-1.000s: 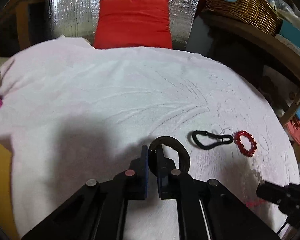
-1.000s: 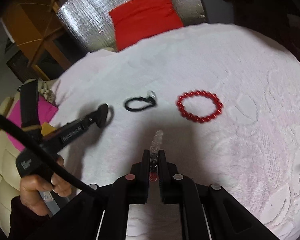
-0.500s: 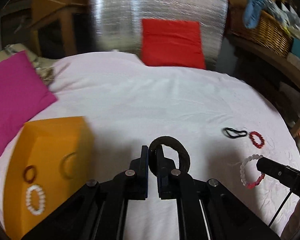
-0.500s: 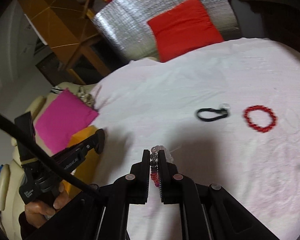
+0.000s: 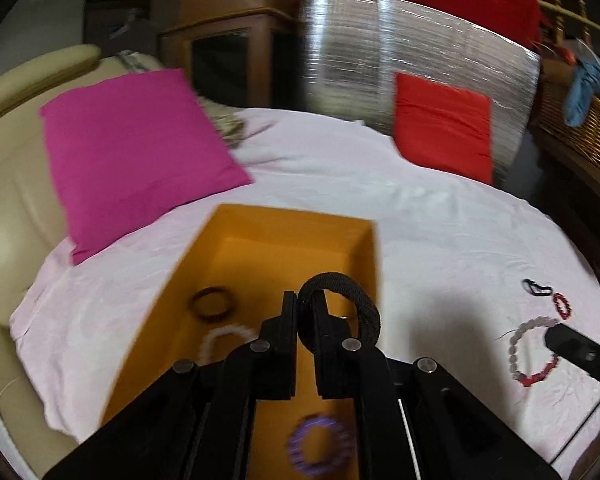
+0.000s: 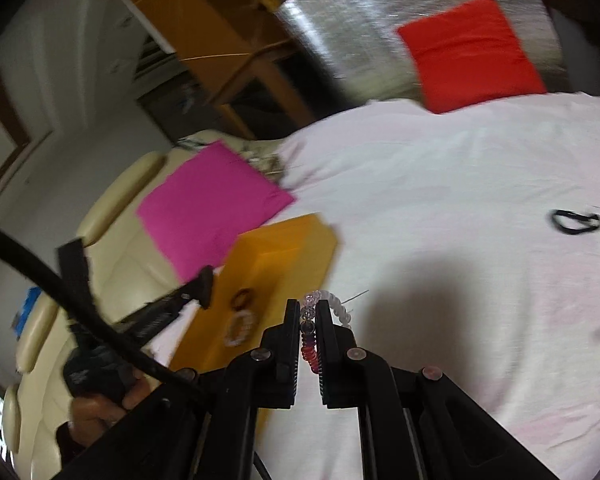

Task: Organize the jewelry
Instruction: 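Carry the black ring and pink-clear bracelet with both tools over the orange box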

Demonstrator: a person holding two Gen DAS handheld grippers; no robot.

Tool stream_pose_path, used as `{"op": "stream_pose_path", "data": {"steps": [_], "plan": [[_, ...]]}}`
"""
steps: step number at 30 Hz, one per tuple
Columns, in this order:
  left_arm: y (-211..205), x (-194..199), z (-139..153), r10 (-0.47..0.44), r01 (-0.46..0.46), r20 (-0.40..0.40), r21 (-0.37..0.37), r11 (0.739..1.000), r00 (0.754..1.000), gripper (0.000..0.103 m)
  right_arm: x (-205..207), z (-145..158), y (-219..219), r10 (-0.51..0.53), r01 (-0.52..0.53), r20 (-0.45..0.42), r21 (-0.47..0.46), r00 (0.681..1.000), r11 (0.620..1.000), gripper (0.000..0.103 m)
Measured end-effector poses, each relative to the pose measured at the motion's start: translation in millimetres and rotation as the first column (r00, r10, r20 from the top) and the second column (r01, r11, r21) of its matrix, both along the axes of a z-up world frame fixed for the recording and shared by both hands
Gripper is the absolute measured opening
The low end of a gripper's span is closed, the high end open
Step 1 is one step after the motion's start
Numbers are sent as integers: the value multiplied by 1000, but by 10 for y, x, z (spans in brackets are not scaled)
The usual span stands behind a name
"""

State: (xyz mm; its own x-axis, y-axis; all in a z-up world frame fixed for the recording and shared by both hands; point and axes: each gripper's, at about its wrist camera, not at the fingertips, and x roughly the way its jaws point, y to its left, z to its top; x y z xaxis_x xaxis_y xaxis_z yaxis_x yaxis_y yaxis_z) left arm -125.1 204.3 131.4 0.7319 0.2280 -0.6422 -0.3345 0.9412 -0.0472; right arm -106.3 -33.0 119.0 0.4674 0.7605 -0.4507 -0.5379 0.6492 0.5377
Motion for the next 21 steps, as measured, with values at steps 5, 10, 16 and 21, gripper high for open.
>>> {"op": "stream_pose_path", "data": {"steps": [5, 10, 16, 21], "plan": [[323, -287, -159, 93, -93, -38, 0, 996, 995, 7, -275, -25, 468, 114, -114, 5, 63, 993, 991, 8], [537, -341, -360, 130, -134, -101, -31, 990, 986, 7, -493, -229, 947, 223, -222, -24, 31, 975, 975, 8], [727, -283, -581, 141, -155, -172, -73, 985, 975, 7, -623, -417, 1314, 317, -318, -61, -18, 947, 948, 8], [810, -288, -667, 154, -171, -211, -68, 983, 965, 7, -685, -475, 1420, 363, -366, -62, -31, 930, 930, 8]]}}
